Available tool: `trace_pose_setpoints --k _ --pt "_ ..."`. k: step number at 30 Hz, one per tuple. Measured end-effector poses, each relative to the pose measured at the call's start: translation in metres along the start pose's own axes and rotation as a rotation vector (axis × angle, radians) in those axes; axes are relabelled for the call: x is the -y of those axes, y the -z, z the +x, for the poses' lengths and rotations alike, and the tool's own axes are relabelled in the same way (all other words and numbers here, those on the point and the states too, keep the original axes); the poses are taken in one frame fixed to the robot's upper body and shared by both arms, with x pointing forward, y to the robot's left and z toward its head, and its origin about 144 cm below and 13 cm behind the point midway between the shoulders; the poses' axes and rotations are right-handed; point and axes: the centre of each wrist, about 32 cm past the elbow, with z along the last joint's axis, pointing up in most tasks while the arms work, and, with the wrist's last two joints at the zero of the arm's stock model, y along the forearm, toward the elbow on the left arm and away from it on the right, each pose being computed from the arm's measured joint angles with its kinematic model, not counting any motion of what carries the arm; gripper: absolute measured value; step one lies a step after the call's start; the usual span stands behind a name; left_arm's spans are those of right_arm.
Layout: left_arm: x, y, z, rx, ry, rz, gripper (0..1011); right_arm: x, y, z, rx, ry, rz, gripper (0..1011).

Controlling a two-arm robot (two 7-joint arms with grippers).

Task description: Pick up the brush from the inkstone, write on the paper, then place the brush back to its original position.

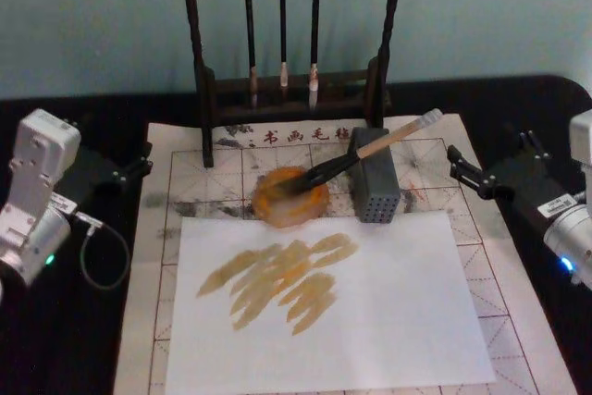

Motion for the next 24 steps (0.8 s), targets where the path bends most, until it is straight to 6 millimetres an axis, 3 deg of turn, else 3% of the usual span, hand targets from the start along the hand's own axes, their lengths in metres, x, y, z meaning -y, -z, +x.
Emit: trace_pose_setpoints --k 10,24 --pt "0.0 0.0 0.0 0.0 0.0 0.0 1001 0.0 0.008 -0.007 -0.283 -0.073 0.05 1000" --pt "0.0 0.0 0.0 0.0 0.0 0.0 1001 -0.024 0.027 -0.011 -0.696 -0.128 0.083 1000"
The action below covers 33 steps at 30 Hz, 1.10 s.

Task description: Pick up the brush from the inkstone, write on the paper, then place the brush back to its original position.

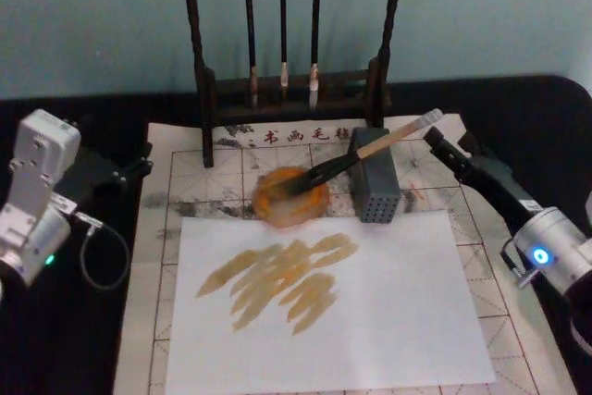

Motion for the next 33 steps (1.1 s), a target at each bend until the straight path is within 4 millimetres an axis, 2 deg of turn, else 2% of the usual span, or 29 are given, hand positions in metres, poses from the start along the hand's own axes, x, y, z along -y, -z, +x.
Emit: trace_pose_setpoints --k 14,33 --pt "0.0 0.0 0.0 0.0 0.0 0.0 1001 -0.02 0.014 0.006 -0.191 -0.038 0.024 1000" --pt "0.0 0.0 0.0 0.0 0.0 0.0 1001 -0.04 0.026 0.007 -0.306 -0.107 0.039 1000"
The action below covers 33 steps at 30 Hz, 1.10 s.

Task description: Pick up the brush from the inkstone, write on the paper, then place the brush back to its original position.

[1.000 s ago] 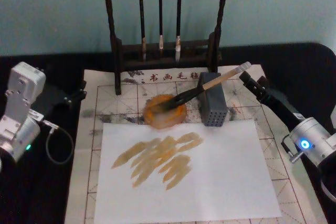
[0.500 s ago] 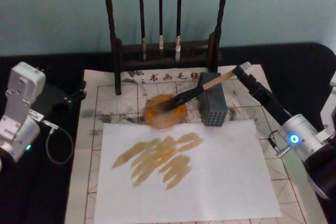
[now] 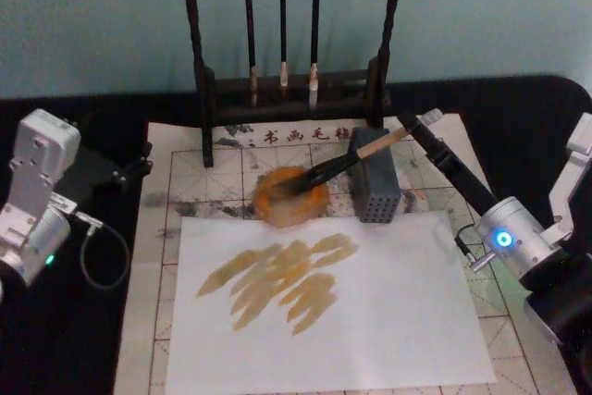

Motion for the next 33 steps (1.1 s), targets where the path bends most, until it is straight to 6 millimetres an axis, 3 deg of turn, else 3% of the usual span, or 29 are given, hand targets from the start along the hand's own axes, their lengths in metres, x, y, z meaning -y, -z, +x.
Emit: trace_pose_setpoints --k 33 --pt "0.0 0.0 0.0 0.0 0.0 0.0 1001 -0.0099 0.009 0.0011 -0.058 0.002 -0.004 1000"
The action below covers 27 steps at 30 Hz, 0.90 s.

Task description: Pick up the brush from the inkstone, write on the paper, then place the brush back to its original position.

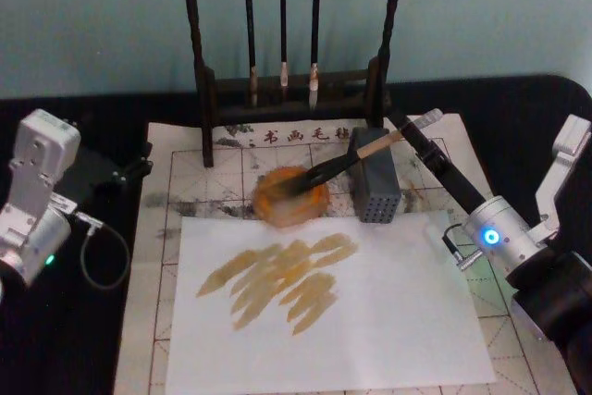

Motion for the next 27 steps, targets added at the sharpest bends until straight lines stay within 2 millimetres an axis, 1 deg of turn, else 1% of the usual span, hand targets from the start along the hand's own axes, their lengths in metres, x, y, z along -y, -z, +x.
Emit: trace_pose_setpoints --k 23,25,27 --pt "0.0 0.0 0.0 0.0 0.0 0.0 1001 0.0003 -0.0003 0.0 0.004 0.0 0.001 1000" --pt "0.0 0.0 0.0 0.0 0.0 0.0 1001 0.0003 -0.0002 0.0 0.004 0.0 0.001 950" --pt "0.0 0.0 0.0 0.0 0.0 0.0 1001 0.0003 -0.0002 0.0 0.004 0.0 0.001 927"
